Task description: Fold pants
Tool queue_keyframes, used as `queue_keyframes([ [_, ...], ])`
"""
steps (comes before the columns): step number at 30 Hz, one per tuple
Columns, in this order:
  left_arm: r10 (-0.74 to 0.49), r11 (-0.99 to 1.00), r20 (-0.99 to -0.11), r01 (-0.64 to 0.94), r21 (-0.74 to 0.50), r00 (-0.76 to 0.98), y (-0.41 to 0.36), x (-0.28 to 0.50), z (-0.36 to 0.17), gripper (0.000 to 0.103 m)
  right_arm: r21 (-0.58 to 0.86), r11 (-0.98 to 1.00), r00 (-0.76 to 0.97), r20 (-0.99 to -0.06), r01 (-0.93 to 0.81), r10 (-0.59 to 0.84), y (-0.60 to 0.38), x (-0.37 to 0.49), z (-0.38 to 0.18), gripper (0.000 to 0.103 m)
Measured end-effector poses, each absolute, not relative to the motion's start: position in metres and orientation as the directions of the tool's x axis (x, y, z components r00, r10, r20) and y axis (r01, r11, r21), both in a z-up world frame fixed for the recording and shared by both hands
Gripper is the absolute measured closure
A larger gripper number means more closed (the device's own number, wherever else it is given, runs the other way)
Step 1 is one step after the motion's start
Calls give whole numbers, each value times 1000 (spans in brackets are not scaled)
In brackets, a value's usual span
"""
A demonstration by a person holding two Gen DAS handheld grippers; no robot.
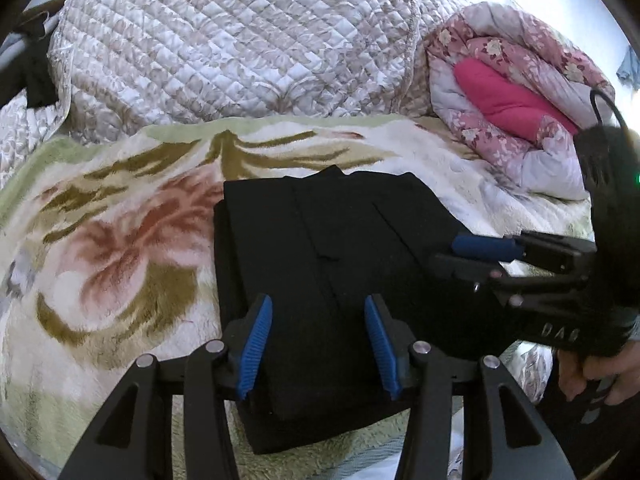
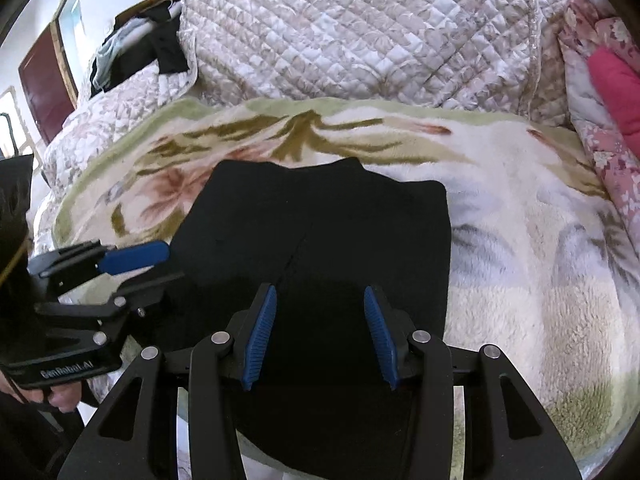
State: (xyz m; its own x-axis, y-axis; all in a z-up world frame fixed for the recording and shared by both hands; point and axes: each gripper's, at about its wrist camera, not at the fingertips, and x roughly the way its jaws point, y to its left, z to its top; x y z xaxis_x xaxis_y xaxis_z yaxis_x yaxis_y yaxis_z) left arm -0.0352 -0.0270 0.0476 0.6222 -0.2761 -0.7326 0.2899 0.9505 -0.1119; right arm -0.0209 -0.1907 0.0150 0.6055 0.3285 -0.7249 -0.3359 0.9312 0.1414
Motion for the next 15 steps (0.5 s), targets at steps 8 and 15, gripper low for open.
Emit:
queue_keyframes([
  [8, -250, 962, -743, 249, -115, 621, -18, -32, 45, 52, 153, 941, 616, -721, -302, 316, -198, -21, 17, 56],
  [15, -232, 969, -755, 210, -128, 613, -9, -25, 42, 50, 161, 949, 628, -718, -270, 301, -206, -18, 18, 56],
])
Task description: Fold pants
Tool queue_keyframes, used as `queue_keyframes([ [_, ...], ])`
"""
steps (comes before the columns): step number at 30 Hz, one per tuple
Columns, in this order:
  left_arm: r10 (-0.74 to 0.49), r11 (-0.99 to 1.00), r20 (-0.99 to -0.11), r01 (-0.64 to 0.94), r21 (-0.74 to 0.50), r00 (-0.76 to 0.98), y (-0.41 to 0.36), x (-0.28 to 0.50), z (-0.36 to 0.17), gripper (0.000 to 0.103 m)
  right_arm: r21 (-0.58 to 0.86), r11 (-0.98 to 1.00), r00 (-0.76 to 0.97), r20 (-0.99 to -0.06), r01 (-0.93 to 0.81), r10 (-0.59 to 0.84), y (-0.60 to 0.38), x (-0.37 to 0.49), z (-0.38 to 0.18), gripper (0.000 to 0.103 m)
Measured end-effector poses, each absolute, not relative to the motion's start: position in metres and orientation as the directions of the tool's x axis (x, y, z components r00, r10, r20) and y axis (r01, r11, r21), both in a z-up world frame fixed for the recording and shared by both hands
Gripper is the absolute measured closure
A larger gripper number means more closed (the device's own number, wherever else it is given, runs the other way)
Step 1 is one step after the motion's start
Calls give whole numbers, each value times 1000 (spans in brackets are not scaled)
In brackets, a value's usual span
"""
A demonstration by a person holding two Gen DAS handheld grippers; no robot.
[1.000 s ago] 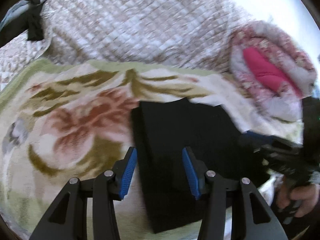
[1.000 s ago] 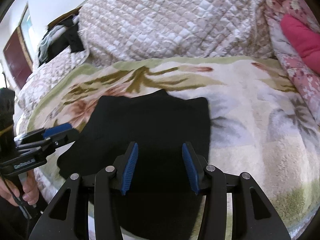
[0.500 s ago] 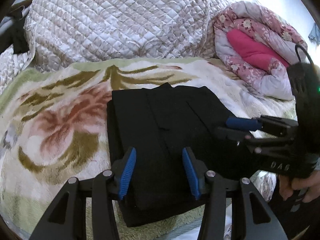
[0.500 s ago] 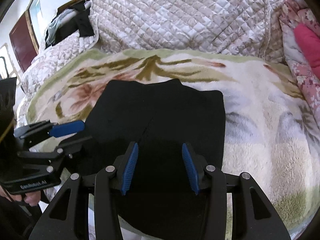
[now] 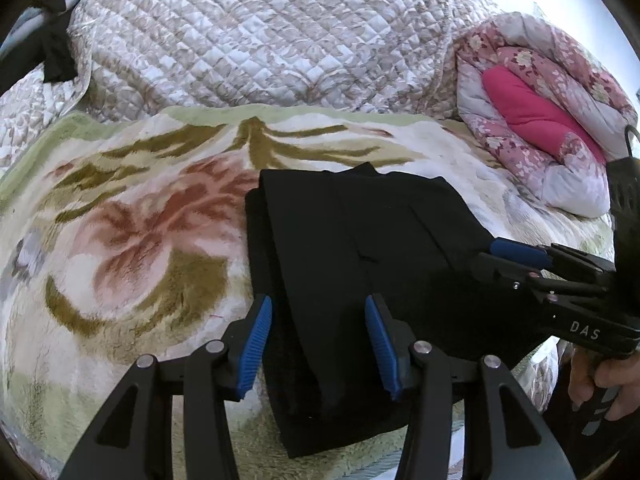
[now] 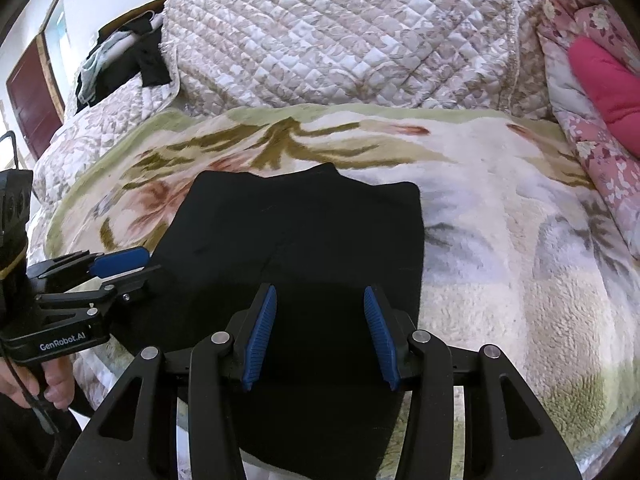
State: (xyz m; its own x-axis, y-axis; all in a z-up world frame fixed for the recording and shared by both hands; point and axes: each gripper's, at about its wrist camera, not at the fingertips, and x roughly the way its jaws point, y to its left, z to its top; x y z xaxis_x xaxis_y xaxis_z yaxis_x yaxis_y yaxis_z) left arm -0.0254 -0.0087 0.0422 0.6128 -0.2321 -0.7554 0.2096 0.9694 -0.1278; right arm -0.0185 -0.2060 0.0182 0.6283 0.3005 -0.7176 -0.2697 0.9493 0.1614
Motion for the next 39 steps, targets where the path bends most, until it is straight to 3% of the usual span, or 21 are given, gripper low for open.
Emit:
queue_keyframes([
  [9, -214, 975, -757, 183, -126, 617, 0, -21, 41, 50, 164, 960, 647, -711, -226, 274, -216, -16, 20, 56],
  [15, -228, 974, -761, 153, -169, 607, 14, -15, 39, 49, 268, 954, 623, -725, -135, 292, -239, -7, 13, 56],
  [21, -301, 952, -767, 132, -276, 567, 24, -9, 31, 47, 403, 912, 566, -736, -74, 371, -254, -2, 0, 56],
  [25, -350, 934, -764, 144, -326, 541, 22, -8, 27, 46, 414, 907, 558, -736, -76, 383, -254, -2, -1, 56],
  [27, -380, 922, -762, 151, -356, 524, 20, -7, 24, 40, 424, 902, 551, -736, -76, 393, -254, -1, -2, 55],
  [33, -410, 908, -754, 155, -389, 514, 21, -7, 23, 39, 531, 842, 515, -697, -96, 499, -258, -4, -4, 54],
  [39, -428, 901, -747, 175, -397, 510, 18, -4, 19, 39, 535, 841, 515, -700, -80, 495, -257, 1, -8, 55],
])
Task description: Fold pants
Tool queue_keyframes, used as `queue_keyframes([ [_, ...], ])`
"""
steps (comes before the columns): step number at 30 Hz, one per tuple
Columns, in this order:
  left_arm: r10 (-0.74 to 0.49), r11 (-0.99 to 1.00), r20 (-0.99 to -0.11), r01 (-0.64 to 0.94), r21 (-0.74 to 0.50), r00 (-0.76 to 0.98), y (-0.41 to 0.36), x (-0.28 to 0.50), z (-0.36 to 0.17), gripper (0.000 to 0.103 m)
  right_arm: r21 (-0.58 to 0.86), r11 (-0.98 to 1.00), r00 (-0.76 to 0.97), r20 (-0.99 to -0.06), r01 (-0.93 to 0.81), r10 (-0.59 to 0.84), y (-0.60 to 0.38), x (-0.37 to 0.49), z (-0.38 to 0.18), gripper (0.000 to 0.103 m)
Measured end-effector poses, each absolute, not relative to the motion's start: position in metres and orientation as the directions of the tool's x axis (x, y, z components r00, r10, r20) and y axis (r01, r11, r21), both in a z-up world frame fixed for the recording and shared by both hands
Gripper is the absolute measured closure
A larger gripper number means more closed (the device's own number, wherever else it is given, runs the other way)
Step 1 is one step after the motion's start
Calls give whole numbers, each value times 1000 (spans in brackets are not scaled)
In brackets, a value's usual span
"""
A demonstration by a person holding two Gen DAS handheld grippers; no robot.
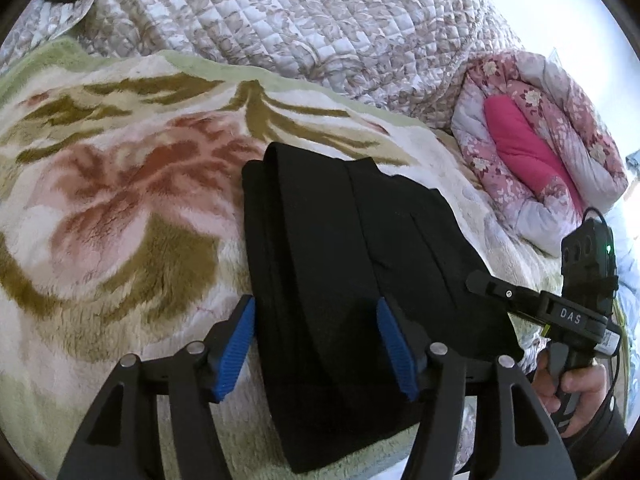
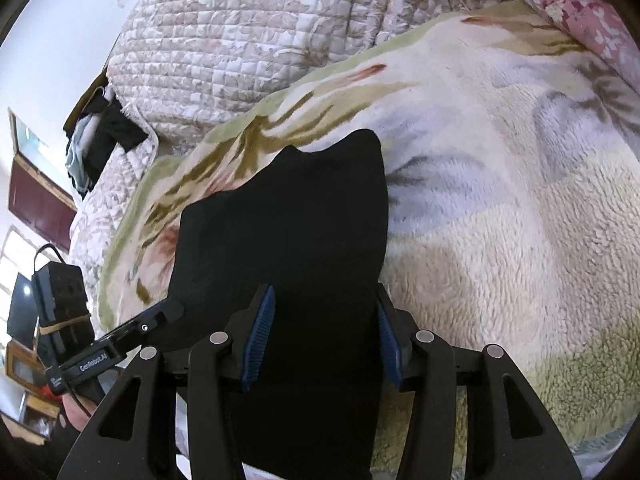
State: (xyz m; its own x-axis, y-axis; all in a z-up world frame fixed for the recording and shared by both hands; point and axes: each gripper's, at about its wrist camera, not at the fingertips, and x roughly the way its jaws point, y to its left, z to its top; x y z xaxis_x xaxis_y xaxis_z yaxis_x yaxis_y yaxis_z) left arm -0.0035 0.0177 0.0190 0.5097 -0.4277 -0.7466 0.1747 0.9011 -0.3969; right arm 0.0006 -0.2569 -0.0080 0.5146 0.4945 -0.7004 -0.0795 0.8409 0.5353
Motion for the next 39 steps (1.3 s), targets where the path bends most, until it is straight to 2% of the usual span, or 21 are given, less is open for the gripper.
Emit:
queue_keyframes([
  [3, -456, 882, -734, 145, -449, 503, 23, 8, 13, 39, 523, 848, 518, -706, -79, 484, -253, 4, -8, 57],
  [5, -467, 872, -730, 121, -475, 499, 24, 11, 11, 39, 520, 851, 521, -705, -81, 480, -252, 1, -6, 67],
  [8, -470, 870, -727, 127, -476, 501, 22, 3, 15, 49, 538, 838, 530, -686, -93, 499, -253, -3, -3, 74],
  [16, -494, 848, -717, 88, -523, 491, 29, 11, 8, 52, 535, 842, 520, -702, -65, 486, -251, 11, -9, 74],
  [21, -472, 863, -711, 107, -494, 522, 26, 3, 20, 73, 506, 856, 556, -685, -102, 471, -245, 4, 7, 83],
  [24, -471, 866, -699, 130, -483, 538, 23, 2, 31, 79, 509, 851, 576, -660, -131, 483, -242, 2, 20, 89],
  [33, -461, 880, -651, 217, -422, 604, 24, 26, 77, 81, 484, 842, 613, -598, -238, 517, -216, 34, 61, 89],
  [39, -425, 897, -643, 203, -392, 638, 45, 76, 78, 78, 462, 844, 621, -586, -272, 521, -201, 83, 62, 87],
])
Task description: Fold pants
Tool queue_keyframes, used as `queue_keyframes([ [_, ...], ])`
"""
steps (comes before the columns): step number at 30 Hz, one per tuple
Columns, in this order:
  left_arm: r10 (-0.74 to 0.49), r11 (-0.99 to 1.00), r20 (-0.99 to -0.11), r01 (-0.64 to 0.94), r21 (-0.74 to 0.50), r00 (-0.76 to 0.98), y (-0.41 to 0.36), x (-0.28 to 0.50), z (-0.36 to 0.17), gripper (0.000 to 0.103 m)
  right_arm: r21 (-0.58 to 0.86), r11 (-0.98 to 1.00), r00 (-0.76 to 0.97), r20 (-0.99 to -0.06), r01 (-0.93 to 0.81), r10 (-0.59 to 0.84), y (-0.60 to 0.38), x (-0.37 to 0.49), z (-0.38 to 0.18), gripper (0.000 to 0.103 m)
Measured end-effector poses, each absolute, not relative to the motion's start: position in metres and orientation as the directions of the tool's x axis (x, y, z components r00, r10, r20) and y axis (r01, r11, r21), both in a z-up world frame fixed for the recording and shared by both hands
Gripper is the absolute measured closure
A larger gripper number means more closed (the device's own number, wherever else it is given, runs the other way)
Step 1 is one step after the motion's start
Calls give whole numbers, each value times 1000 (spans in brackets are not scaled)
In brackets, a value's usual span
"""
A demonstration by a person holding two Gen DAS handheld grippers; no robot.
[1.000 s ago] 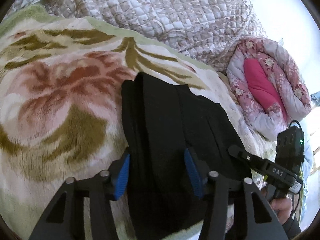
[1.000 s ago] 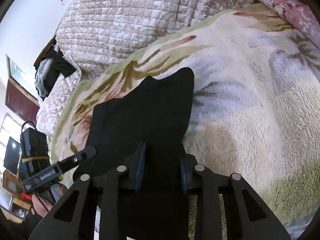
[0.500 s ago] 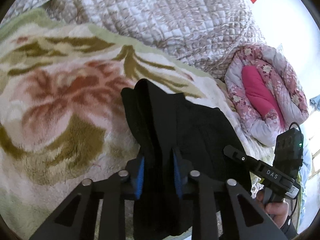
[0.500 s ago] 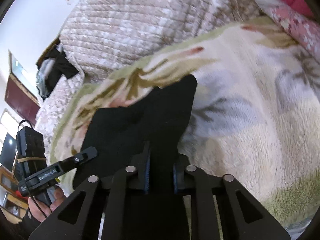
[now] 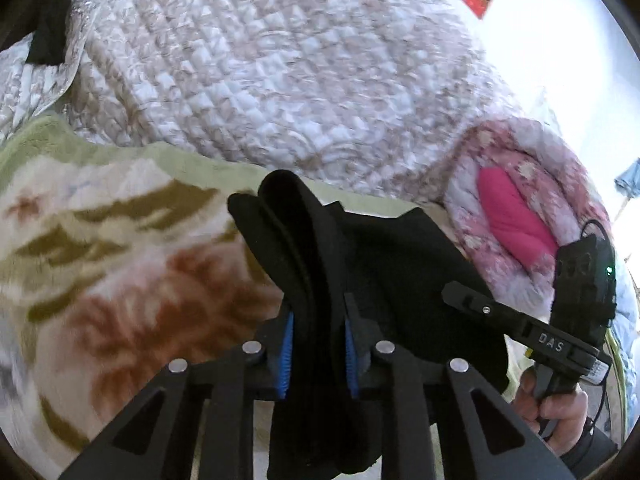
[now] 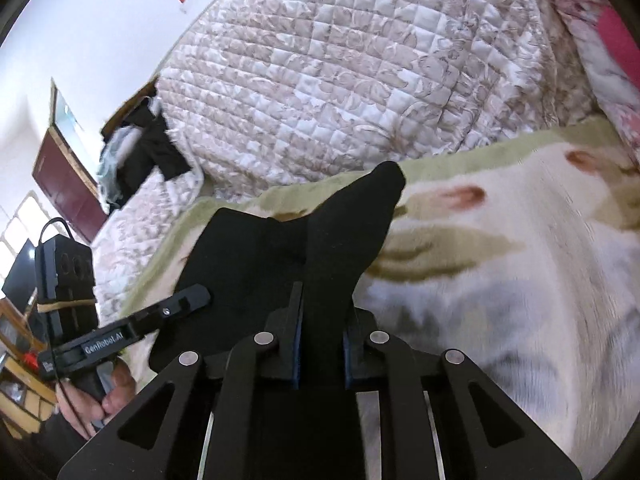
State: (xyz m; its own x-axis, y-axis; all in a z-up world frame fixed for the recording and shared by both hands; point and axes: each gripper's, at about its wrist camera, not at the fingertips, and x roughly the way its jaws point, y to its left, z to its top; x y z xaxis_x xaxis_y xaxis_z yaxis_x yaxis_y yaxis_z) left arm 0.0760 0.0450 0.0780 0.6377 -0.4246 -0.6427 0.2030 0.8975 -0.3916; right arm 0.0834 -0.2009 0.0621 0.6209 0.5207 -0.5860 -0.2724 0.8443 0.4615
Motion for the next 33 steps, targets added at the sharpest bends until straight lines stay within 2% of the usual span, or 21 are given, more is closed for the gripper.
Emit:
queue_keyframes([
  [3, -333, 934, -698, 122, -335, 634, 56, 94, 56, 75, 427, 876, 607, -642, -223, 468, -203, 100, 40, 78],
  [5, -240, 962, -738, 53, -268, 631, 62, 95, 46, 78, 390, 901, 632, -654, -190, 417, -210, 96, 34, 78],
  [7, -193, 972, -741, 23, -233, 643, 68, 91, 48, 78, 369, 911, 647, -651, -186, 396, -215, 91, 38, 78],
  [10, -197, 966, -707, 12, -257, 680, 77, 77, 61, 78, 317, 922, 670, -637, -225, 382, -209, 79, 47, 78],
  [14, -212, 972, -680, 77, -224, 702, 60, 57, 73, 75, 234, 931, 660, -657, -281, 364, -186, 65, 46, 78],
  [18, -250, 966, -708, 127, -223, 660, 42, 45, 62, 75, 175, 934, 625, -702, -313, 341, -166, 48, 32, 78],
  [20, -228, 974, -753, 127, -190, 618, 35, 42, 46, 75, 144, 934, 569, -759, -326, 316, -158, 46, 15, 78],
  [23, -209, 978, -751, 124, -169, 627, 34, 37, 47, 75, 120, 936, 589, -749, -330, 303, -158, 40, 19, 78],
  [24, -211, 977, -744, 121, -174, 634, 35, 35, 51, 75, 120, 935, 602, -736, -334, 310, -160, 37, 24, 76],
  [26, -209, 977, -732, 110, -182, 648, 37, 28, 57, 75, 131, 937, 622, -717, -324, 315, -165, 30, 30, 63],
  [28, -205, 978, -739, 103, -181, 642, 37, 19, 56, 70, 156, 937, 622, -712, -313, 326, -170, 20, 29, 57],
  [33, -171, 985, -756, 93, -145, 632, 31, -7, 48, 64, 157, 939, 600, -734, -307, 319, -166, -1, 19, 57],
])
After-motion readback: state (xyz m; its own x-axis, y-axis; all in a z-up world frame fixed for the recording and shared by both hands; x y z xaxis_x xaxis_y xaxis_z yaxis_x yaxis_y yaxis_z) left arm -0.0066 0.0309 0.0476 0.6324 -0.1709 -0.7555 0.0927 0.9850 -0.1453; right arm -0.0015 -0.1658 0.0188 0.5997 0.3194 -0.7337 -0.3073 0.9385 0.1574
